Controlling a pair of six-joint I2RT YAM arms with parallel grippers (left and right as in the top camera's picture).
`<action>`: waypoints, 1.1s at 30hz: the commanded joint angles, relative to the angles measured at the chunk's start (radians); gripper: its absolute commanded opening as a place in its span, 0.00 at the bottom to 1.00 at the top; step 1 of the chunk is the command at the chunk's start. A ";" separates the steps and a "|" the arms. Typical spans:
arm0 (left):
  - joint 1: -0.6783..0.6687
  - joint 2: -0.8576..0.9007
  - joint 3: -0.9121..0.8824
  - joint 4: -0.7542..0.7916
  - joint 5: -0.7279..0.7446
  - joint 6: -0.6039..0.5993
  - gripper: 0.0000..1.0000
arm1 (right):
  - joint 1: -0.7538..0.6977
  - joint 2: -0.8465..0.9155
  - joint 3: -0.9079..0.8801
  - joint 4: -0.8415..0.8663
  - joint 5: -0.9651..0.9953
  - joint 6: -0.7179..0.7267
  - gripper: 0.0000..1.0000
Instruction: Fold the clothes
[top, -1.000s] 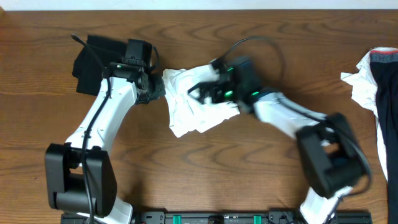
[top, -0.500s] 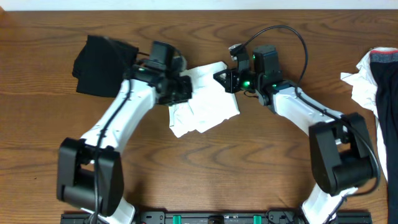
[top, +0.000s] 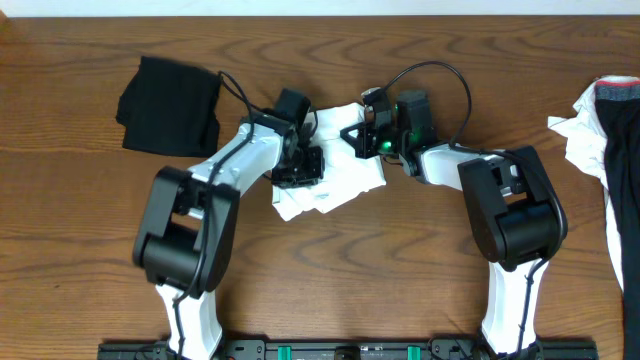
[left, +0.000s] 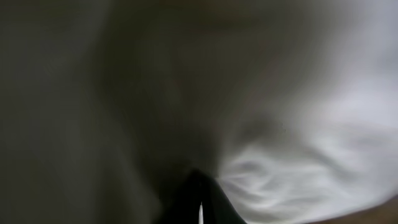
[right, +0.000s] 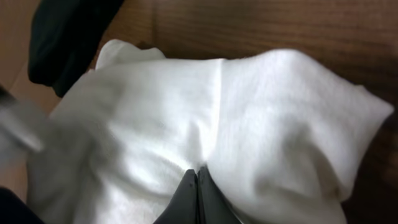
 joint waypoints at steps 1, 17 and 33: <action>0.008 0.063 0.002 -0.037 -0.079 -0.001 0.06 | -0.005 0.065 0.001 -0.022 0.069 -0.019 0.01; 0.009 -0.206 0.016 0.052 -0.283 0.013 0.06 | -0.014 0.082 0.001 -0.048 0.093 -0.013 0.06; 0.043 0.032 0.016 0.272 -0.542 -0.011 0.06 | -0.015 0.082 0.001 -0.049 0.086 -0.003 0.08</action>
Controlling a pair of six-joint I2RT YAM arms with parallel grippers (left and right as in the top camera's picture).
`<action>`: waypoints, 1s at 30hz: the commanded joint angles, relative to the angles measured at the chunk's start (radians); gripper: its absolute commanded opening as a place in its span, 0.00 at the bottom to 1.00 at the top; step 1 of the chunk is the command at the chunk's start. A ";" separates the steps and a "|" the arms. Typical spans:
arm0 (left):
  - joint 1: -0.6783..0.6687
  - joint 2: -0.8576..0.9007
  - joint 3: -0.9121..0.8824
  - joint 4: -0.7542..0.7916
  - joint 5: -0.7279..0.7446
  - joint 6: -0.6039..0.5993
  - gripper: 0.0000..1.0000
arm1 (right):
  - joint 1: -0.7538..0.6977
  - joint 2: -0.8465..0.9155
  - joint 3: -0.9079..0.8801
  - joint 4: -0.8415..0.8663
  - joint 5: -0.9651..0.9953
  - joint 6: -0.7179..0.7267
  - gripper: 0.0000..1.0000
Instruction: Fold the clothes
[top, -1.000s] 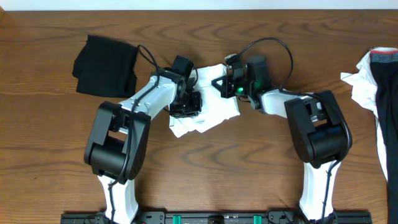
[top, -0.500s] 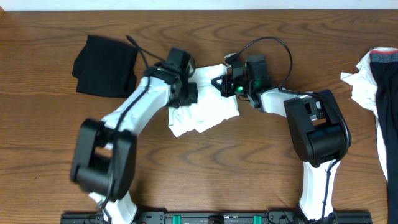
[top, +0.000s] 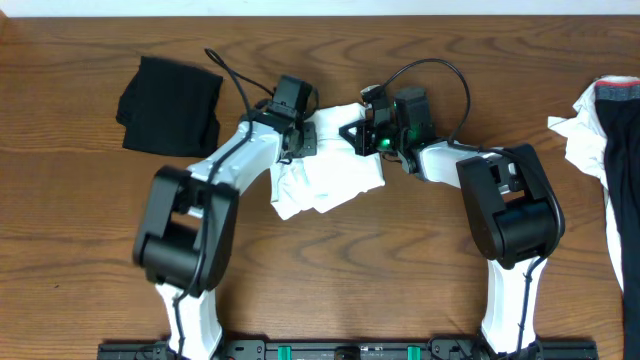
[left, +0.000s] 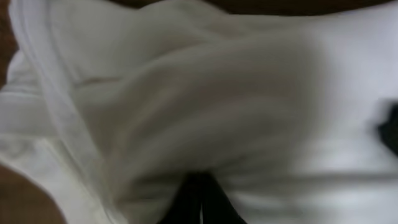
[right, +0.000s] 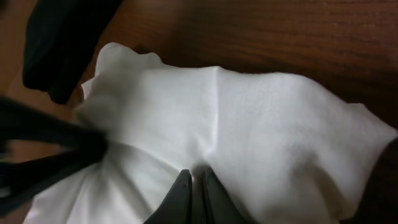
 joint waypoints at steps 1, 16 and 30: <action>0.046 0.031 0.000 0.018 -0.158 -0.014 0.06 | -0.013 0.065 -0.025 -0.033 0.075 -0.004 0.07; 0.091 -0.136 0.003 -0.046 -0.107 -0.032 0.06 | -0.022 0.060 -0.025 -0.014 -0.008 -0.005 0.03; 0.080 -0.178 -0.018 -0.194 0.243 -0.032 0.06 | -0.041 -0.100 -0.026 -0.130 -0.407 -0.061 0.02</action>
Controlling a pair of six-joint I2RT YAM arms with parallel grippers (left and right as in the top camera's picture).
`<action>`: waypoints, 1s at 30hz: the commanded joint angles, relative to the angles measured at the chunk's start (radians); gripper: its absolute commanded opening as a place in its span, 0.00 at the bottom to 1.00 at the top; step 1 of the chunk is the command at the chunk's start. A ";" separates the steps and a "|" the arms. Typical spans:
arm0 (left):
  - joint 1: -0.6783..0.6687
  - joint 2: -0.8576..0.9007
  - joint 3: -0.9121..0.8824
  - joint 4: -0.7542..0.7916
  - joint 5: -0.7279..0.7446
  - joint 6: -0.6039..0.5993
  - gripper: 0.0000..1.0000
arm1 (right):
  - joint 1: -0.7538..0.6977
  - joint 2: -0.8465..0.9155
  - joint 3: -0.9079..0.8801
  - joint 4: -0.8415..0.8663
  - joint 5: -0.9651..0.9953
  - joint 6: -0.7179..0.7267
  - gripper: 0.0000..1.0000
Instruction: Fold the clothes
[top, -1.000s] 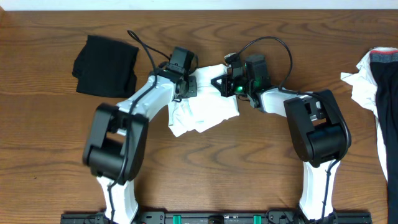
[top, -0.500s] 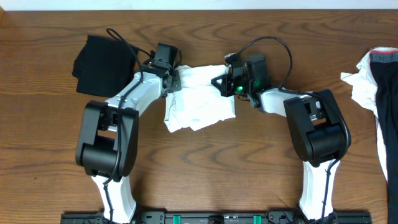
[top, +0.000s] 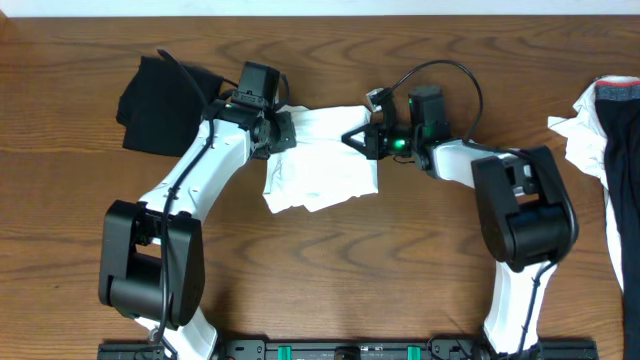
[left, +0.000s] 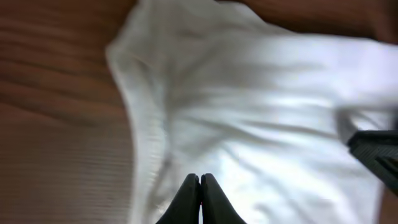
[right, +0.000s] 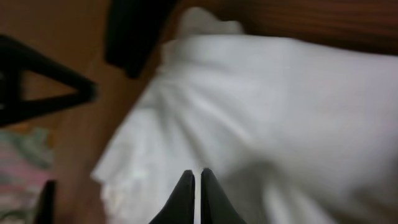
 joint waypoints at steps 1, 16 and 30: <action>-0.008 0.027 -0.025 0.000 0.094 -0.006 0.06 | 0.019 -0.030 -0.005 -0.085 -0.073 -0.081 0.01; -0.014 0.190 -0.096 0.006 0.164 0.010 0.06 | 0.040 -0.027 -0.006 -0.454 0.259 -0.219 0.01; -0.015 -0.018 -0.066 0.017 -0.055 -0.058 0.62 | 0.047 -0.027 -0.006 -0.451 0.260 -0.219 0.01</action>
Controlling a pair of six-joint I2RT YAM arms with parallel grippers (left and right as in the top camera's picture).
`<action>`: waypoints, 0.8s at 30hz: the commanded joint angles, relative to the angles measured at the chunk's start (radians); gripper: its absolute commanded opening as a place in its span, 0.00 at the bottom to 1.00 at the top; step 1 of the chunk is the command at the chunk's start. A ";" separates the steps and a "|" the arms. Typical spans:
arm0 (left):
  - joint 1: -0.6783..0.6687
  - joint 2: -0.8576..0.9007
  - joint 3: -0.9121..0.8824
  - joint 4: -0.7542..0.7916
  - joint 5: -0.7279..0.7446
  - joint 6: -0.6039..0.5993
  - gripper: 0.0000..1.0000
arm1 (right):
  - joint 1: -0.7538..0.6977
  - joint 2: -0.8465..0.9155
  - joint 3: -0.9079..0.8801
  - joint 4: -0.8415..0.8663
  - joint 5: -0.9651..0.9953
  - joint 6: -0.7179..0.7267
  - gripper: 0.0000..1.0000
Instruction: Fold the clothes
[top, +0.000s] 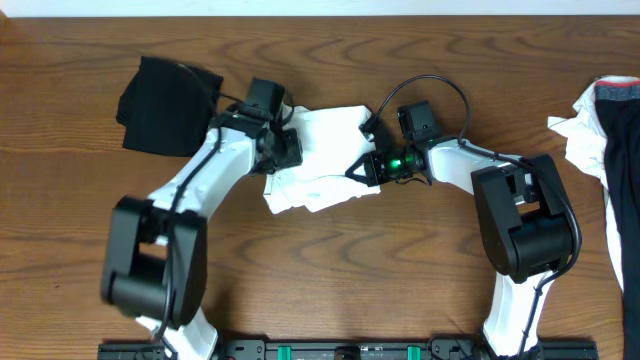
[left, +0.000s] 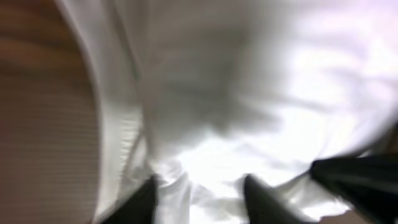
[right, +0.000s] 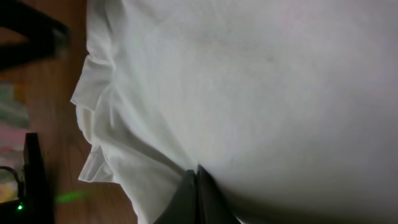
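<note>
A white garment lies crumpled at the table's middle, filling the left wrist view and the right wrist view. My left gripper rests over its left part, open, with white cloth showing between its dark fingers. My right gripper is at the garment's lower right edge, shut on a fold of the white cloth. Beneath that fold, layered hems show.
A folded black cloth lies at the back left, close to the left arm. A heap of white and dark clothes sits at the right edge. The wooden table shows in front of the garment.
My left gripper was shut on the garment's upper left edge; now it is open, a little further right and nearer. My right gripper has moved from the garment's upper right to its lower right edge, still shut.
Both grippers were shut on the white garment, the left near its middle, the right at its top. Then the left held higher, and later further left with the cloth spread wider. Now the left is open and the right holds lower.
</note>
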 joint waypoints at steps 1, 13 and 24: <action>-0.001 -0.010 0.010 0.009 -0.113 -0.026 0.71 | 0.004 0.009 -0.007 -0.009 0.118 -0.021 0.01; -0.003 0.132 0.010 0.120 -0.250 -0.025 0.98 | 0.004 0.009 -0.007 -0.009 0.118 -0.021 0.01; -0.033 0.239 0.010 0.135 -0.216 -0.025 0.98 | 0.004 0.009 -0.007 -0.005 0.118 -0.021 0.01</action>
